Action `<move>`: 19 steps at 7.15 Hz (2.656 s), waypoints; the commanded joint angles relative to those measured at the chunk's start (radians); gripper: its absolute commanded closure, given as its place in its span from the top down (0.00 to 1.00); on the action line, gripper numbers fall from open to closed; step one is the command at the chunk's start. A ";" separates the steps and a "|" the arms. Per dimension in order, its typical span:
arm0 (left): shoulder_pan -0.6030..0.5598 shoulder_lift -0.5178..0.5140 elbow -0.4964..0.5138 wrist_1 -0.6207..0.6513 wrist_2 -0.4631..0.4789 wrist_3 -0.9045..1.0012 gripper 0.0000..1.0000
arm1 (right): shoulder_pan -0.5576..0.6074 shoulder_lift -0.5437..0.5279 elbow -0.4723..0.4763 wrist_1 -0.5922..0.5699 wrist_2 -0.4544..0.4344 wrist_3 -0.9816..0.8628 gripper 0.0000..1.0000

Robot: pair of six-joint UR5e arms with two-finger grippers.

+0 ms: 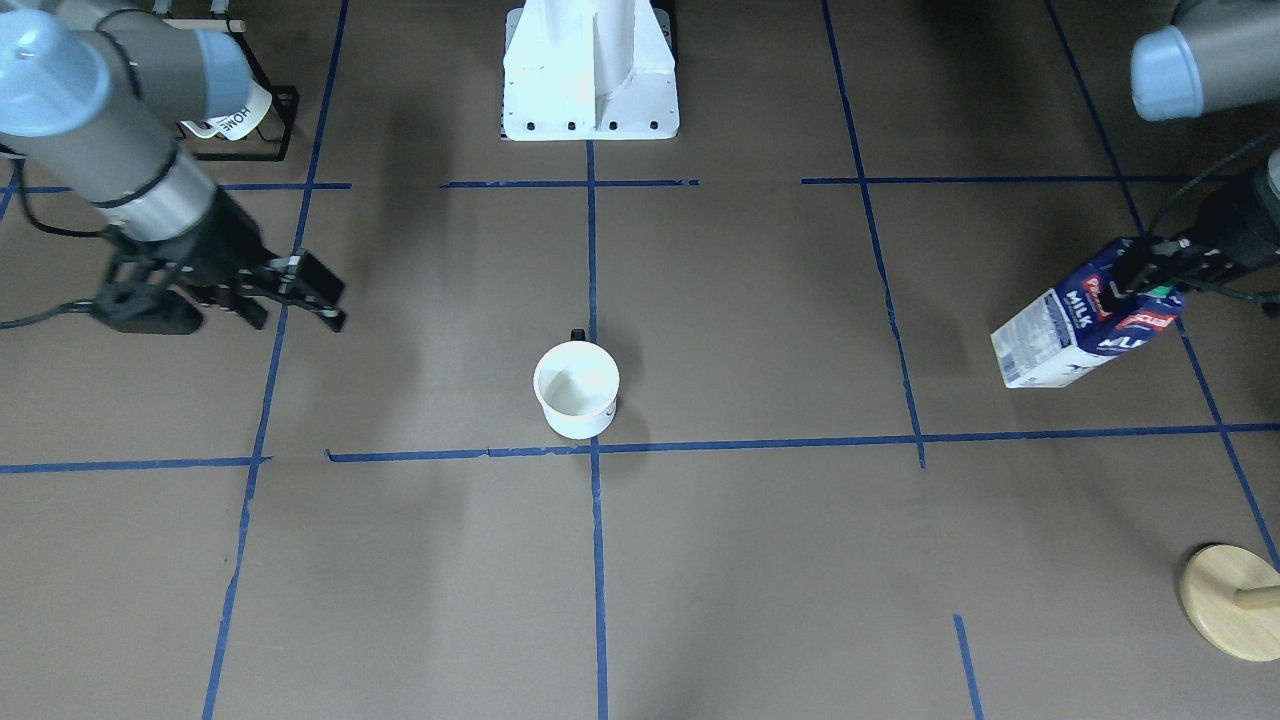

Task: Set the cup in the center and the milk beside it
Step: 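Carry the milk carton with the left gripper beside the mug and lower it, then open the left gripper and lift it away from the carton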

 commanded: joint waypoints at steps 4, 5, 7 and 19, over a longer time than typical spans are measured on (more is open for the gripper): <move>0.455 -0.483 0.144 0.114 0.295 -0.366 0.06 | 0.044 -0.096 0.036 0.006 0.009 -0.107 1.00; 0.460 -0.572 0.248 0.100 0.296 -0.358 0.06 | 0.044 -0.100 0.034 0.007 0.009 -0.107 1.00; 0.460 -0.591 0.336 -0.018 0.295 -0.368 0.07 | 0.044 -0.103 0.036 0.007 0.006 -0.107 1.00; 0.342 -0.539 0.029 0.137 0.318 -0.332 1.00 | 0.041 -0.103 0.037 0.007 0.009 -0.107 1.00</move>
